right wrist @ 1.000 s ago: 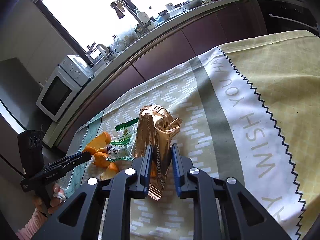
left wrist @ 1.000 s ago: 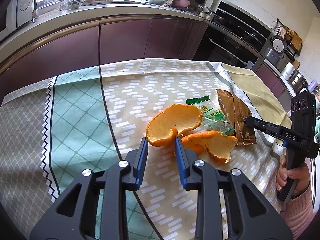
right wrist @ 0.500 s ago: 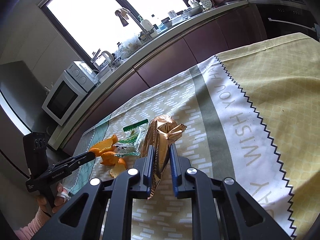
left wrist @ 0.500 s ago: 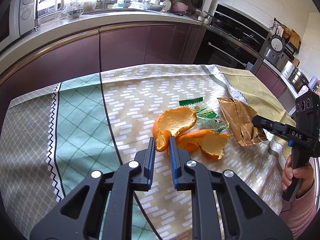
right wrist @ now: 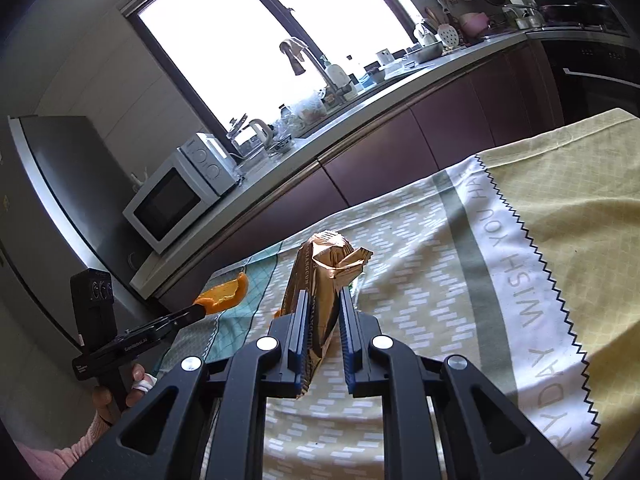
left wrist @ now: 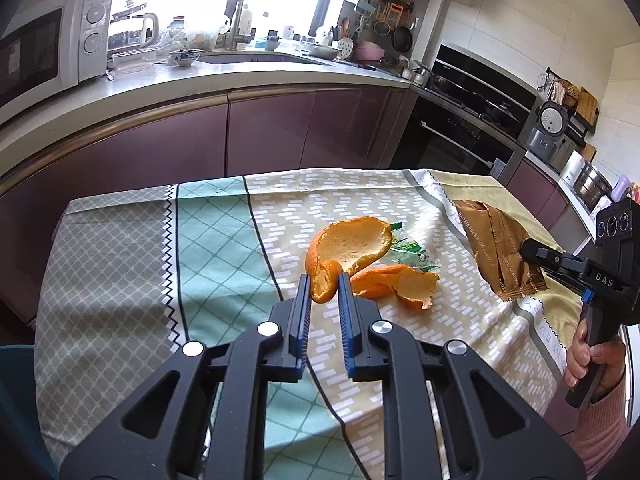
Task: Collect trash
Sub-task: 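Carry the orange peel and gold wrapper over the teal bin while both tools open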
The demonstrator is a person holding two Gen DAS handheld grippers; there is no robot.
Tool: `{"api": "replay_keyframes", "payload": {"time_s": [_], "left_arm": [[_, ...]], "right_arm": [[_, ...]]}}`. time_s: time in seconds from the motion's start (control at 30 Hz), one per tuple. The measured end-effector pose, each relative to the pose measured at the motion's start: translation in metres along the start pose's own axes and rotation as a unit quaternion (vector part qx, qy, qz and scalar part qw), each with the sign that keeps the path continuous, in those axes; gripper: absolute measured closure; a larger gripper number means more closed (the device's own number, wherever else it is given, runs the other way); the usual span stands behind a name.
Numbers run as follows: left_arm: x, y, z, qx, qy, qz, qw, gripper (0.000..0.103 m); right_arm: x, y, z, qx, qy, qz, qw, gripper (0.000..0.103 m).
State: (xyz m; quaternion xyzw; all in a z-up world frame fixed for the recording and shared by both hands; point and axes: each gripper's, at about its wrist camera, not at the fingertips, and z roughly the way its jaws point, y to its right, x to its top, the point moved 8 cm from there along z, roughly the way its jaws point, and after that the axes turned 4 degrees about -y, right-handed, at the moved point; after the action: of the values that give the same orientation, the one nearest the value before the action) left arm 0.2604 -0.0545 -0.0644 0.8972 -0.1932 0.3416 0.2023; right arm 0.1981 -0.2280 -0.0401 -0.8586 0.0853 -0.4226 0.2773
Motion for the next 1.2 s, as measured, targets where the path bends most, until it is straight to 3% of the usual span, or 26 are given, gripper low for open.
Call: {"api": "replay_keyframes", "payload": {"time_s": [0.27,0.57,0.9,1.2], "left_arm": [[-0.025,-0.032,-0.061,0.012,0.025,-0.025,0.9993,0.089],[-0.065,-0.097,-0.135,0.060,0.052,-0.072,0.9942,0.089],[-0.126,-0.191,-0.201,0.131,0.057,-0.143,0.9793,0.089],[-0.166,-0.259,-0.229,0.177,0.055,-0.197,0.9628,0.089]], "right_arm": [[-0.022,-0.072,0.023,0.064,-0.032,-0.048,0.996,0.090],[-0.052,-0.151,0.069,0.130,-0.087,-0.088,0.984,0.090],[-0.086,-0.238,0.120,0.182,-0.147,-0.136,0.963,0.090],[-0.109,-0.301,0.162,0.205,-0.191,-0.173,0.944,0.090]]}}
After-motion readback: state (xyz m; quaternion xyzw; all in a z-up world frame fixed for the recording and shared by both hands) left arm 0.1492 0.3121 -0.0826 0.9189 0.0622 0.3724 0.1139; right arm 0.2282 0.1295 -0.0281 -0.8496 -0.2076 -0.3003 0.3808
